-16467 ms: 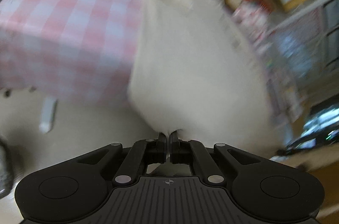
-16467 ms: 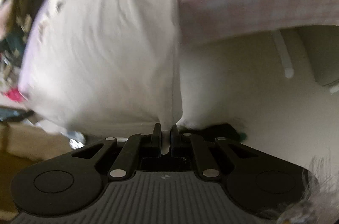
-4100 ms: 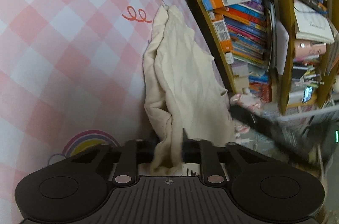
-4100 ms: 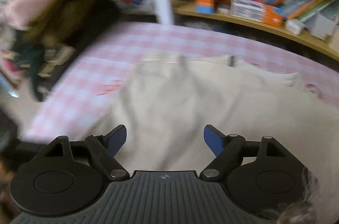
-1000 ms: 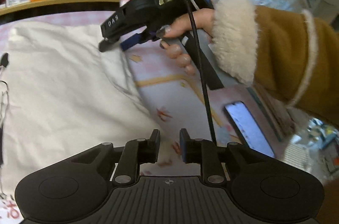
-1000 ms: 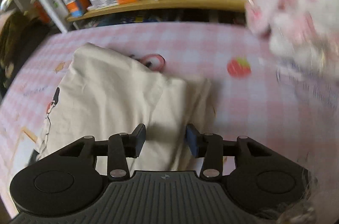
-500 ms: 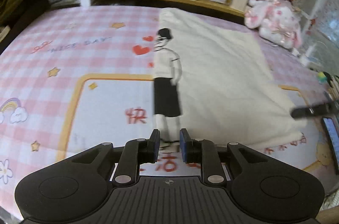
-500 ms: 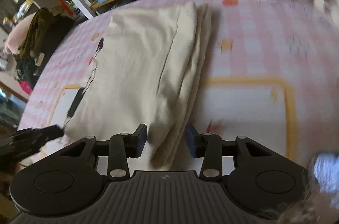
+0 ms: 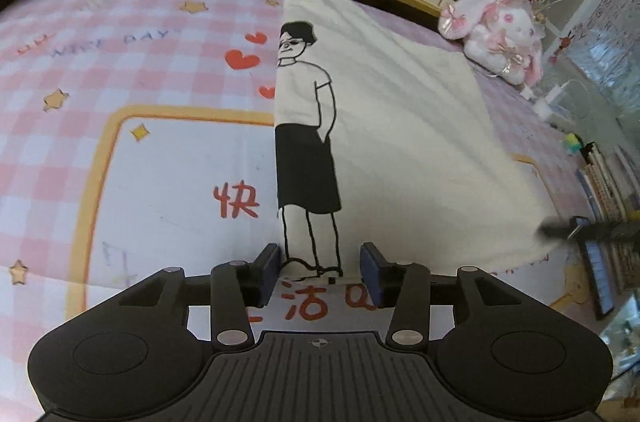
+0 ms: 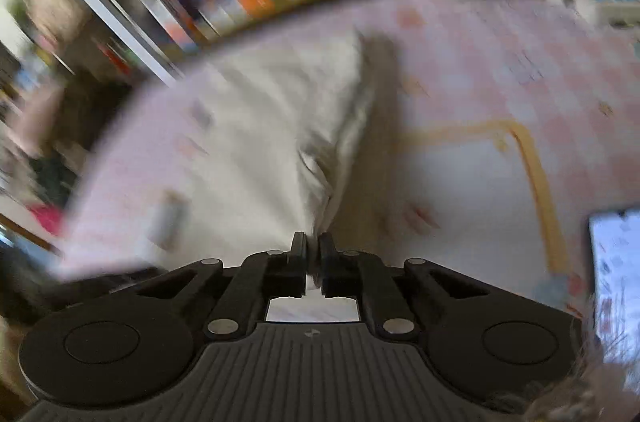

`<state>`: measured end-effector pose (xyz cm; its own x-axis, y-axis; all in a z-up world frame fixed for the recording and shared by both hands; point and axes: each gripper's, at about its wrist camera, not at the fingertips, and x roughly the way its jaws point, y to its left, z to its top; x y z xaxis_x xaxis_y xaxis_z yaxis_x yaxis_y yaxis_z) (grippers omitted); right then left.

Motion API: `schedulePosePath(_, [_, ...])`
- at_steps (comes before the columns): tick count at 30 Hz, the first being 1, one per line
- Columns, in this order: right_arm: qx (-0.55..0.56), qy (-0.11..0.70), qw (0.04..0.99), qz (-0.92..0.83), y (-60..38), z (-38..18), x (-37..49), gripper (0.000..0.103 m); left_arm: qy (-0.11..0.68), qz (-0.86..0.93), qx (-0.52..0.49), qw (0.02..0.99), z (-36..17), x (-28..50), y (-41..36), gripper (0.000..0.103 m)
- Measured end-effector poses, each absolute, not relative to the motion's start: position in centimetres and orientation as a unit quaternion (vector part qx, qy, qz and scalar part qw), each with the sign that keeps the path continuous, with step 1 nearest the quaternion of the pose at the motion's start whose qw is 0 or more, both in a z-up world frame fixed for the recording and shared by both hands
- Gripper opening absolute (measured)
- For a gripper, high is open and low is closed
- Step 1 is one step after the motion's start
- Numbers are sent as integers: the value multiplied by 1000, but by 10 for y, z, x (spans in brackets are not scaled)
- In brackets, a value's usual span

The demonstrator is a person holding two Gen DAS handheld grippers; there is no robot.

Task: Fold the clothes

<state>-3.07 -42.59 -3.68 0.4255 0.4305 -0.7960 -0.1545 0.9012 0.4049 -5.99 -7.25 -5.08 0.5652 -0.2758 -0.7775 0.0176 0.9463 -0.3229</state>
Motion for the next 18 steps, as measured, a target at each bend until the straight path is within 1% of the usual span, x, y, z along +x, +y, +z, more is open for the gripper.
schedulePosePath(1, [134,522,827,161,-425,-49,-30,10,459,-89,-147,872,-50,-59,-70,46])
schedulePosePath(3, [165,520,825,147,-430,-52,-34,21,459,-98,-166,867,-51,-58,-62,46])
schedulePosePath(4, [177,516,826,142,-433,-51,-37,33,459,-103,-177,864,-51,-57,-58,46])
schedulePosePath(5, [184,511,828,138,-434,-48,-39,37,460,-107,-191,861,-52,-55,-54,46])
schedulePosePath(7, [196,502,832,132,-435,-43,-41,37,461,-114,-216,853,-55,-52,-48,45])
schedulePosePath(9, [208,498,833,126,-433,-42,-39,36,460,-118,-237,848,-57,-48,-45,40])
schedulePosePath(10, [208,498,833,123,-431,-44,-38,34,461,-119,-244,845,-59,-46,-44,36])
schedulePosePath(11, [207,500,832,120,-429,-46,-37,32,464,-119,-249,842,-60,-44,-44,29])
schedulePosePath(12, [207,502,831,116,-428,-48,-37,28,467,-119,-252,839,-62,-42,-43,12])
schedulePosePath(13, [206,505,831,113,-426,-51,-36,19,470,-118,-255,837,-63,-40,-43,9])
schedulePosePath(14, [206,506,831,110,-424,-52,-36,15,470,-120,-260,835,-64,-39,-42,8])
schedulePosePath(15, [204,505,832,108,-423,-54,-37,15,467,-123,-262,835,-63,-40,-40,6])
schedulePosePath(18, [201,504,834,101,-420,-57,-39,14,434,-137,-254,853,-45,-48,-33,6])
